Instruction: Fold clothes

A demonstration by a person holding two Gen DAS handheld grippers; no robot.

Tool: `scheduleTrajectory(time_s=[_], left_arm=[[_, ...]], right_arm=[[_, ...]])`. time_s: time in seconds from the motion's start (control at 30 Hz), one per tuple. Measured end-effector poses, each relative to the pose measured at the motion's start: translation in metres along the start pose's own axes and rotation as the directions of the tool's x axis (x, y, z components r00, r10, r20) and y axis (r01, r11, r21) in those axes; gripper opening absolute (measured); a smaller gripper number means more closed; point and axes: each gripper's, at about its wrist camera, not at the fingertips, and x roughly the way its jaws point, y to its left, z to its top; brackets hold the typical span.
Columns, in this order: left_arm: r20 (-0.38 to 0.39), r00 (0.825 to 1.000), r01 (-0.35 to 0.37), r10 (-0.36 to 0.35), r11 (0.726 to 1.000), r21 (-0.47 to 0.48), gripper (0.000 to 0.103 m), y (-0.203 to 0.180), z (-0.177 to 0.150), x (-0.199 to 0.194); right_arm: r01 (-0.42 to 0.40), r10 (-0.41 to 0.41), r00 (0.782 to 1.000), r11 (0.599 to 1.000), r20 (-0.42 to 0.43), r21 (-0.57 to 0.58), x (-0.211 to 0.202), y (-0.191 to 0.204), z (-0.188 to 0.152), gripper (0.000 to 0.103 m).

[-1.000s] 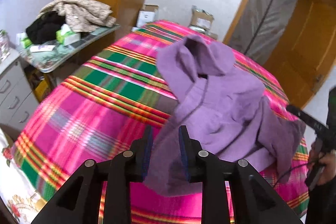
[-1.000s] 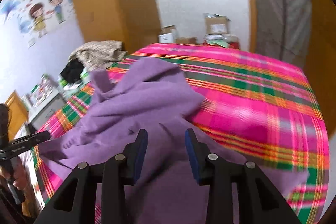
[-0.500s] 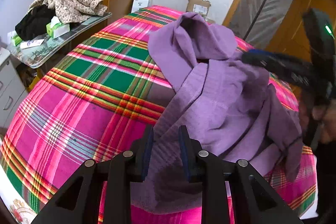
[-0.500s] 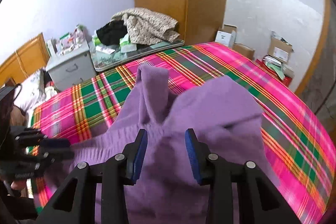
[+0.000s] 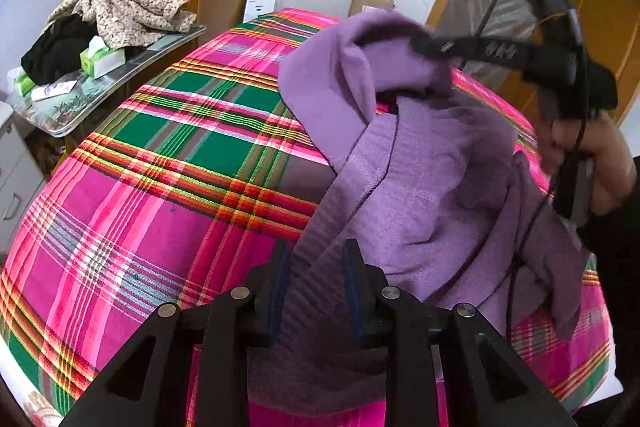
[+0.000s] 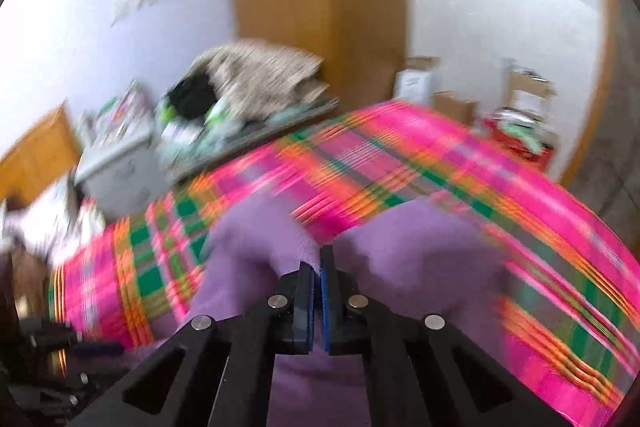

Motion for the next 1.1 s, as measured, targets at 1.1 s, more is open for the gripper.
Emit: scheduleTrajectory(time_s=[1.1], left_arm=[[0.083, 0.996, -0.044, 0.045, 0.999, -0.009, 0.03, 0.005, 0.005, -0.031]], right_arm=[[0.433, -0.59, 0.786, 0.736, 0.182, 0.52, -0.174, -0.132, -0.064, 0.034]])
